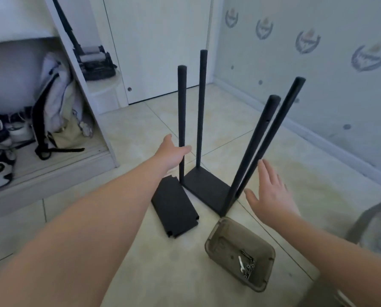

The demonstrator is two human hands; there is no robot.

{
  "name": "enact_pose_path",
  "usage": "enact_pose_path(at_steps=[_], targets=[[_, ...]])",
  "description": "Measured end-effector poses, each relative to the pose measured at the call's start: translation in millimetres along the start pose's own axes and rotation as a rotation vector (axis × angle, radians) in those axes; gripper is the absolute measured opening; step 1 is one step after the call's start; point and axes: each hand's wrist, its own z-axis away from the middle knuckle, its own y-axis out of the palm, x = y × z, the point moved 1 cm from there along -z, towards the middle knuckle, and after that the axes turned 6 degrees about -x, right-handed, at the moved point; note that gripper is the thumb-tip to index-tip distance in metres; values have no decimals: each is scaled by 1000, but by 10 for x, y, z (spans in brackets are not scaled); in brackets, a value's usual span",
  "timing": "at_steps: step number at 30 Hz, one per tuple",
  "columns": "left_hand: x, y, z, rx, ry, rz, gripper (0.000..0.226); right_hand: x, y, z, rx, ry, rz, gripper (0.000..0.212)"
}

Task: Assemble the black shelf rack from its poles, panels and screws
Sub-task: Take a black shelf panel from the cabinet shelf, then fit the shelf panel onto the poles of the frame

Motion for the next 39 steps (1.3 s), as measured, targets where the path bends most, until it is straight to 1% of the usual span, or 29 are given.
enact_pose_path(at_steps=[2,5,9,11,13,14,16,18,19,21,25,31,35,39], targets=[[-194,-29,-105,-34,21,-23,92,-10,-76,-129,-10,20,-35,83],[-406,-67,-334,-71,36,-47,95,43,-125,-387,-29,58,-173,83],[-580,-90,-690,-119,46,-30,96,85,-17,-665,-4,137,-325,78],[-630,-88,-852,-143,73,-9,94,71,65,-776,-18,193,-367,64],[-673,-72,-1001,-138,122,8,86,38,135,-902,-58,231,-394,37],[-696,-54,-1067,-120,150,11,79,19,163,-957,-73,247,-413,26],[-740,-18,-1164,-94,190,3,58,-7,212,-1035,-98,263,-459,19],[-769,16,-1205,-118,186,28,38,-18,235,-1081,-118,279,-516,16],[-772,28,-1212,-145,192,33,31,-20,243,-1092,-132,290,-538,16],[-768,38,-1189,-181,222,4,26,-33,242,-1101,-163,303,-552,15],[-732,62,-1035,-185,256,20,26,-101,111,-1092,-198,292,-530,20],[-851,-77,-576,-287,273,199,18,-62,-352,-1072,-283,245,-515,18],[-977,-446,-165,-359,325,238,20,134,-728,-1016,-335,173,-546,15],[-1010,-1046,323,-438,369,214,21,534,-994,-877,-324,97,-578,17]])
